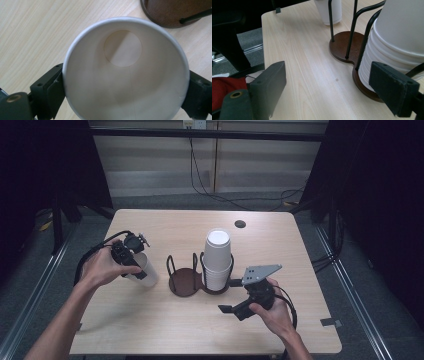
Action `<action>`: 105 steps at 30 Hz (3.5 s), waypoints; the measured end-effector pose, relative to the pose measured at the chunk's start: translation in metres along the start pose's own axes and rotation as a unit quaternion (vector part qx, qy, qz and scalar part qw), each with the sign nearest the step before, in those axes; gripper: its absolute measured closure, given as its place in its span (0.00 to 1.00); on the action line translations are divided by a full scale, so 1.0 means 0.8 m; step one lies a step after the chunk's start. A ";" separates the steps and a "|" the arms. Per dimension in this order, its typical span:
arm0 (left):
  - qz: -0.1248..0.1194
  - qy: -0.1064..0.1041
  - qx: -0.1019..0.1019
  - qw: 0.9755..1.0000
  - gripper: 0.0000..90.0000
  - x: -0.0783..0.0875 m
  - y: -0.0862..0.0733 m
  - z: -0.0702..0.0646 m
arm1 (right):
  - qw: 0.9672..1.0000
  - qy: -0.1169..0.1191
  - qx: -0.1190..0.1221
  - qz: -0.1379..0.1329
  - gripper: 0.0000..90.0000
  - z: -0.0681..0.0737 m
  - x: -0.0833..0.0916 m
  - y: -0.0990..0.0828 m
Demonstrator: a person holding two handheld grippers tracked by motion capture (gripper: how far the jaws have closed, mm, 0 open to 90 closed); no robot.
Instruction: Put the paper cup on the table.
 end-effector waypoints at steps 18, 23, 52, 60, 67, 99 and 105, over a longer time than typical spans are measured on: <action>0.019 0.028 0.007 0.999 0.08 -0.014 0.010 0.005 | 1.000 -0.004 -0.002 0.002 0.17 -0.002 0.001 -0.003; 0.005 0.038 0.002 0.999 0.07 -0.015 0.007 0.005 | 1.000 -0.005 -0.002 0.002 0.17 -0.002 0.000 -0.004; -0.060 -0.031 0.015 0.998 0.06 -0.038 -0.043 0.020 | 1.000 -0.008 -0.005 0.003 0.16 -0.002 0.000 -0.005; -0.075 -0.033 0.016 0.997 0.09 -0.033 -0.056 0.018 | 1.000 -0.008 -0.003 0.004 0.16 -0.001 0.000 -0.004; -0.100 -0.036 0.023 0.994 0.09 -0.032 -0.067 0.016 | 1.000 -0.010 -0.006 0.002 0.16 -0.002 0.001 -0.005; -0.198 -0.046 0.052 0.978 0.18 -0.028 -0.118 -0.011 | 1.000 -0.017 -0.008 0.001 0.16 -0.004 0.002 -0.005; -0.217 -0.038 0.042 0.975 0.20 -0.028 -0.128 -0.024 | 1.000 -0.022 -0.004 0.000 0.17 -0.003 0.002 -0.005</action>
Point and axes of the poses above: each handheld gripper's, and its own axes: x roughly backward along the jaws, y roughly out of its top, z roughly to its left, the point moved 3 cm from there along -x, roughly forward along the jaws, and after that the axes turned 14 degrees about z, right-handed, at the moved point
